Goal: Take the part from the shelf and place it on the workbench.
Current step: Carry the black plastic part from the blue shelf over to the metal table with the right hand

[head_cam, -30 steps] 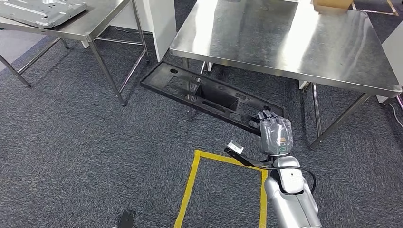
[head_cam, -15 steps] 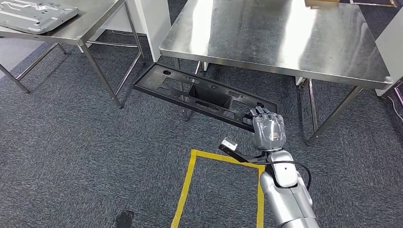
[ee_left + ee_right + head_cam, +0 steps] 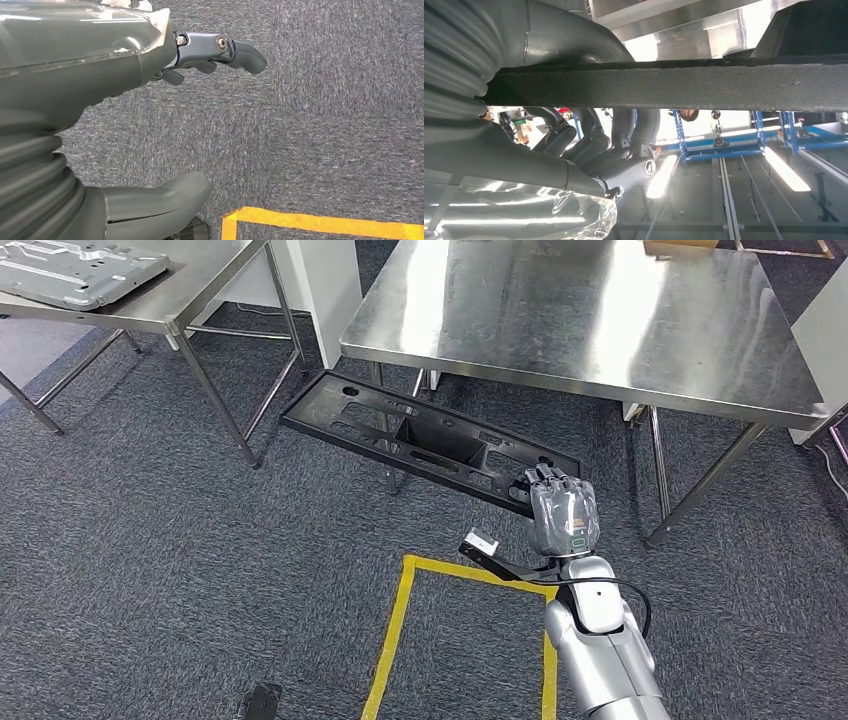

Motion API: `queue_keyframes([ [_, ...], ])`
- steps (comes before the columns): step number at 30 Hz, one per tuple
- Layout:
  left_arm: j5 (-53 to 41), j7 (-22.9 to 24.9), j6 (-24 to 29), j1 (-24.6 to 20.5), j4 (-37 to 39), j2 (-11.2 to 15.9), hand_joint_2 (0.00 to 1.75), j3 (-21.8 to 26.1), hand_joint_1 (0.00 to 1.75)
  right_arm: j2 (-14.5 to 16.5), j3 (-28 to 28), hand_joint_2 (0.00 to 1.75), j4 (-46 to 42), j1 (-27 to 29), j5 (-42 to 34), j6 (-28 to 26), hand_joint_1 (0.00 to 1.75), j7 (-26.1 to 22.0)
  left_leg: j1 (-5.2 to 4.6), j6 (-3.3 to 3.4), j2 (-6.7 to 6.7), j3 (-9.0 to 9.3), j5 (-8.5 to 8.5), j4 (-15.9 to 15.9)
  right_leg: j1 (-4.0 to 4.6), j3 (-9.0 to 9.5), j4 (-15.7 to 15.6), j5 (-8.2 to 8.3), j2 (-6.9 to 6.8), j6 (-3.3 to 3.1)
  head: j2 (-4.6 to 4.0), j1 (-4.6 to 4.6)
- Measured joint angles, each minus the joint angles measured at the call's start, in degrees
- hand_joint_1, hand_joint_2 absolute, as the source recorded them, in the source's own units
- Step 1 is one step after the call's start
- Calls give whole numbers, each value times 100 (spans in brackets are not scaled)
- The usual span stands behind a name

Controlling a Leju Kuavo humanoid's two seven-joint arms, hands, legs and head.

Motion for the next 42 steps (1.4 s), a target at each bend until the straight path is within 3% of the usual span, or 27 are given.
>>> queue_keyframes([
  [6,-1,0,0,0,0,3,175,1,0,0,0,175,28,-10,-19,0,175,-9,-3,4,0,-3,-3,5,-6,0,-1,0,-1,1,0,0],
  [8,-1,-2,1,-1,0,10,175,3,0,3,0,175,32,-13,-68,0,175,-36,-3,16,0,-15,-12,21,-48,10,-17,16,-2,24,0,-1],
  [11,-1,-10,4,-7,0,19,175,20,0,33,-1,175,37,-31,-166,-1,175,-80,20,138,43,85,71,-148,-61,37,-99,66,15,107,0,-7],
  [13,0,-13,5,-14,0,5,175,40,0,39,2,175,44,-66,-204,-2,175,-103,59,206,122,205,181,-367,-36,-114,189,-79,33,77,0,16],
  [15,1,-13,2,-18,1,-10,175,56,0,32,4,175,57,-88,-222,-3,175,-115,78,217,192,230,206,-425,-66,-487,912,-365,48,36,0,36],
  [17,1,-13,-1,-12,2,-25,175,71,0,22,4,175,80,-73,-226,-4,175,-115,106,177,257,221,193,-412,-111,-757,1399,-484,47,101,0,43],
  [18,2,-13,-2,-8,2,-31,175,79,0,16,4,175,93,-66,-226,-4,175,-115,133,136,291,215,180,-393,-144,-744,1356,-428,37,172,0,44],
  [20,2,-13,-2,-3,2,-38,175,91,0,8,4,175,114,-65,-226,-4,175,-116,213,-10,371,185,102,-257,-227,-409,686,-154,-128,367,0,55],
  [21,1,-13,-2,-4,1,-16,175,99,0,13,6,175,124,-76,-227,-6,175,-116,236,-98,411,153,32,-149,-244,-261,396,-58,-260,421,0,93],
  [22,-6,-14,-2,-2,-1,-8,175,107,0,24,7,175,132,-86,-231,-10,175,-114,237,-179,464,119,-44,-42,-253,-171,222,-11,-352,410,0,117],
  [23,-13,-14,-2,-1,-1,4,175,115,0,36,6,175,137,-89,-233,-16,175,-110,227,-236,514,107,-103,33,-248,-176,215,-29,-383,343,0,110],
  [25,-27,-13,-3,0,-1,3,175,129,0,51,3,175,148,-79,-232,-37,175,-106,235,-280,626,129,-154,63,-228,-251,329,-64,-227,156,0,37],
  [26,-30,-12,-3,-6,-1,4,175,133,0,51,2,175,147,-66,-229,-48,175,-108,269,-283,604,149,-199,84,-222,-267,337,-61,-145,96,0,-15],
  [28,-33,-11,-4,-15,-1,2,175,135,0,54,0,175,143,-57,-227,-62,175,-106,300,-261,328,30,-477,404,-194,-270,332,-38,16,16,0,-56],
  [30,-33,-11,-3,-6,0,1,175,136,0,67,1,175,139,-51,-228,-63,175,-98,249,-192,-33,-334,-902,1159,-148,-273,317,-15,175,-27,0,-86],
  [31,-32,-11,-2,6,1,0,175,136,0,74,3,175,140,-48,-229,-62,175,-97,204,-144,-112,-547,-1041,1544,-109,-277,314,-4,265,-47,0,-95],
  [32,-31,-11,-1,16,2,-2,175,137,0,78,3,175,140,-45,-230,-61,175,-98,155,-77,-146,-706,-1071,1778,-61,-278,314,1,359,-59,0,-98],
  [33,-30,-12,-1,24,2,-3,175,138,0,78,3,175,141,-43,-229,-60,175,-98,101,14,-169,-782,-995,1828,-8,-278,313,8,455,-73,0,-98],
  [35,-28,-13,2,26,2,-2,175,139,0,79,2,175,141,-43,-228,-58,175,-98,-45,294,-290,-636,-591,1336,100,-271,305,31,614,-113,0,-97],
  [36,-29,-13,8,21,-1,27,175,140,0,84,3,175,141,-44,-217,-60,175,-98,-128,497,-390,-498,-399,999,129,-270,300,44,667,-133,0,-79],
  [37,-32,-11,17,14,-2,35,175,142,0,85,3,175,142,-45,-195,-62,175,-95,-202,657,-459,-380,-256,707,154,-270,291,56,713,-153,0,-49],
  [38,-35,-4,31,1,-5,56,175,143,0,85,3,175,143,-43,-163,-65,175,-91,-271,776,-510,-302,-182,523,145,-274,279,66,749,-157,0,-38],
  [39,-38,12,43,-15,-8,61,175,144,0,82,3,175,144,-37,-122,-68,175,-84,-313,843,-508,-264,-161,434,119,-277,261,74,782,-151,0,-30],
  [41,-34,46,48,-38,-15,47,175,148,0,74,3,175,143,-29,-54,-72,175,-73,-323,829,-452,-175,-78,240,116,-279,202,105,817,-123,0,-68],
  [42,-32,57,40,-39,-17,31,175,151,0,69,4,175,142,-30,-29,-72,175,-67,-293,797,-417,-108,-13,104,137,-304,237,76,723,-119,0,-72],
])
